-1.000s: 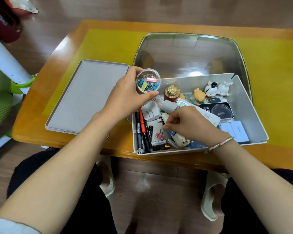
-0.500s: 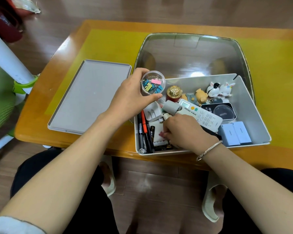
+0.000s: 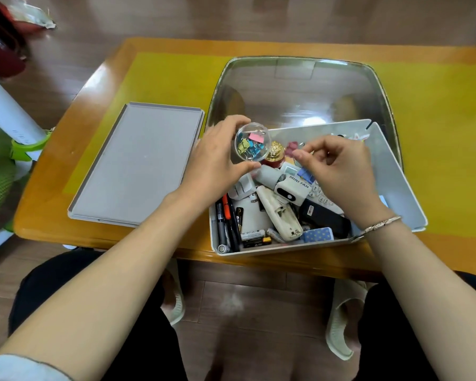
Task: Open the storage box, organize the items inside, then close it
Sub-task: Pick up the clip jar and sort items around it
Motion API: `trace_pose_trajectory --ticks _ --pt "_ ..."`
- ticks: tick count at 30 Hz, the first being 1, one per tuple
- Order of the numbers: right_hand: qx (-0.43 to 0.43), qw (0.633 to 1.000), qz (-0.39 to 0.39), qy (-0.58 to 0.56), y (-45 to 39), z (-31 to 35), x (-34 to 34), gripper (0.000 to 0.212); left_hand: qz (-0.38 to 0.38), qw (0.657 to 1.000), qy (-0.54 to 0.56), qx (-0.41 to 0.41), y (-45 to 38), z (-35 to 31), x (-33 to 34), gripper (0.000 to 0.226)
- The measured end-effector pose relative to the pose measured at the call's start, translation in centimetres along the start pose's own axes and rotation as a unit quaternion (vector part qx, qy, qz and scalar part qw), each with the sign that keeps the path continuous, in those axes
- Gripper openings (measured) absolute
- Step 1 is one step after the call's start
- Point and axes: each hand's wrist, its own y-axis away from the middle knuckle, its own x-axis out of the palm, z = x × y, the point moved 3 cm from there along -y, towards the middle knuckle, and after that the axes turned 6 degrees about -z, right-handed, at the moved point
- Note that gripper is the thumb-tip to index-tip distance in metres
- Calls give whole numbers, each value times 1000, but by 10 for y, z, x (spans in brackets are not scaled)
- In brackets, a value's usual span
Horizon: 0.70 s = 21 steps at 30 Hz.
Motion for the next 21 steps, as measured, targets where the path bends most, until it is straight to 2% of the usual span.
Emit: trace_pose_trajectory --ticks 2,6,11,15,21 --pt "-20 999 -30 -6 -1 3 -2 9 19 1000 7 4 3 -5 6 67" --pt "-65 997 -40 29 0 7 1 5 39 999 11 21 10 -13 17 66" --pt "-126 986 -4 105 4 11 8 4 80 996 3 30 15 -20 31 63" --pt "-153 974 28 165 7 13 13 4 77 996 6 31 18 -22 34 61" --pt "-181 962 35 204 10 17 19 6 79 994 -36 60 19 -23 34 63"
